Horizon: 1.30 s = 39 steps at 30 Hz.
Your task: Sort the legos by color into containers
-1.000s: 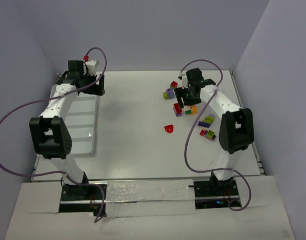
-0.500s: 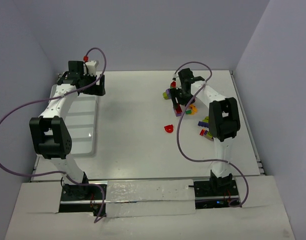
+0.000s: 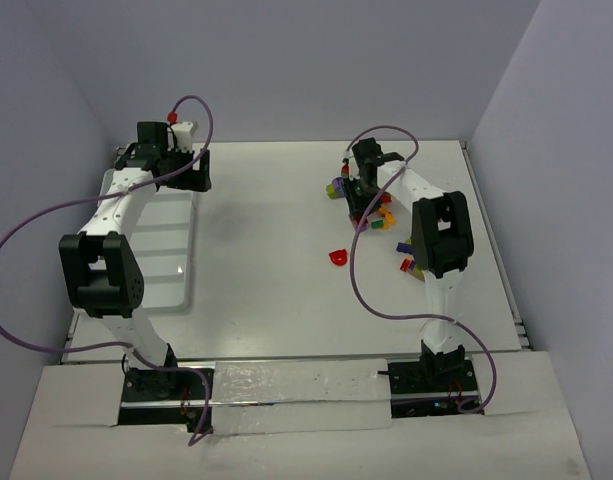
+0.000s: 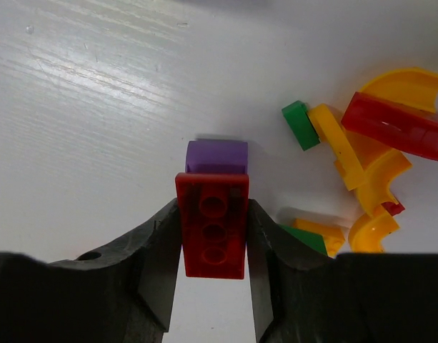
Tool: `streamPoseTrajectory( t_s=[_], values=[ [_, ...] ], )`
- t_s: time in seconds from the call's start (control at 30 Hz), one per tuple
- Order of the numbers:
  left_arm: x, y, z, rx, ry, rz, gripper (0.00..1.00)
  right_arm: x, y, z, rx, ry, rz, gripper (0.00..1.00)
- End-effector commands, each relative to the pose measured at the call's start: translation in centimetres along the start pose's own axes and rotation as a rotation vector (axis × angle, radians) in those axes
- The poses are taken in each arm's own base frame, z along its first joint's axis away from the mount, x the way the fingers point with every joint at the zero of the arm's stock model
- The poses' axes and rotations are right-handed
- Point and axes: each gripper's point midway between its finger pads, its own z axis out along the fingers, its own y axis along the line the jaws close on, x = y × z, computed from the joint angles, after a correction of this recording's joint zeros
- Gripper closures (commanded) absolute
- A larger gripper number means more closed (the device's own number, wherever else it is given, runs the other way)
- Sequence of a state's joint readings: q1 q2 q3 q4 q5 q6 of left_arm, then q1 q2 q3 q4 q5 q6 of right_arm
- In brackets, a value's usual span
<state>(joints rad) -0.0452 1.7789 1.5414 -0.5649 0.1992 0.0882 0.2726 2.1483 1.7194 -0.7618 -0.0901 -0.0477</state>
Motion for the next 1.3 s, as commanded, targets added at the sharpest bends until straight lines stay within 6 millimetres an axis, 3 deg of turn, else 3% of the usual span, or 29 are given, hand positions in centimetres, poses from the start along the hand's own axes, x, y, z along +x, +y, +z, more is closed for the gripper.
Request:
streamPoseTrajectory(
  t_s=[0.0,0.1,0.2,0.27,0.33,0.43,0.6,0.77,0.93,1.27],
  values=[
    [-1.8,-0.9,-0.2,0.037,-0.048,0.002,0.08,-1.4,0.4,-1.5,-0.004,-0.038,-0.004,0.69],
    [-1.6,-1.4,-0.5,0.063,-0.046,-0.003,0.09,-1.8,1.0,-2.9,-0.037,-0.070,-0.011,0.87],
    [-1.4,-3.1,-1.1,0.168,-0.060,-0.011,0.10,-2.8,3.1,-5.7,-0.155,-0.145,-0.039,0.99],
    [-1.3,-5.1,-1.9,0.301,-0.079,-0.021,0.09,-3.5,5.3,-8.1,-0.279,-0.208,-0.072,1.00],
    [-1.5,-8.6,-3.8,0.521,-0.120,-0.024,0.09,-3.7,8.6,-10.9,-0.472,-0.262,-0.105,1.00],
    [-0.5,-12.7,-6.4,0.791,-0.130,-0.108,0.05,-4.7,12.8,-16.7,-0.729,-0.366,-0.149,1.00],
    [-0.1,-15.9,-9.3,0.993,-0.163,-0.143,0.02,-4.6,17.3,-21.4,-0.996,-0.379,-0.174,1.00],
    [0.5,-19.0,-11.3,1.099,-0.147,-0.127,0.03,-4.1,19.9,-23.6,-1.102,-0.378,-0.200,1.00],
    [1.5,-22.3,-12.3,1.185,-0.119,-0.108,0.07,-3.4,21.8,-24.3,-1.151,-0.344,-0.218,1.00],
    [0.7,-24.2,-14.0,1.289,-0.165,-0.138,0.13,-2.0,23.4,-24.9,-1.218,-0.299,-0.244,1.00]
  ],
)
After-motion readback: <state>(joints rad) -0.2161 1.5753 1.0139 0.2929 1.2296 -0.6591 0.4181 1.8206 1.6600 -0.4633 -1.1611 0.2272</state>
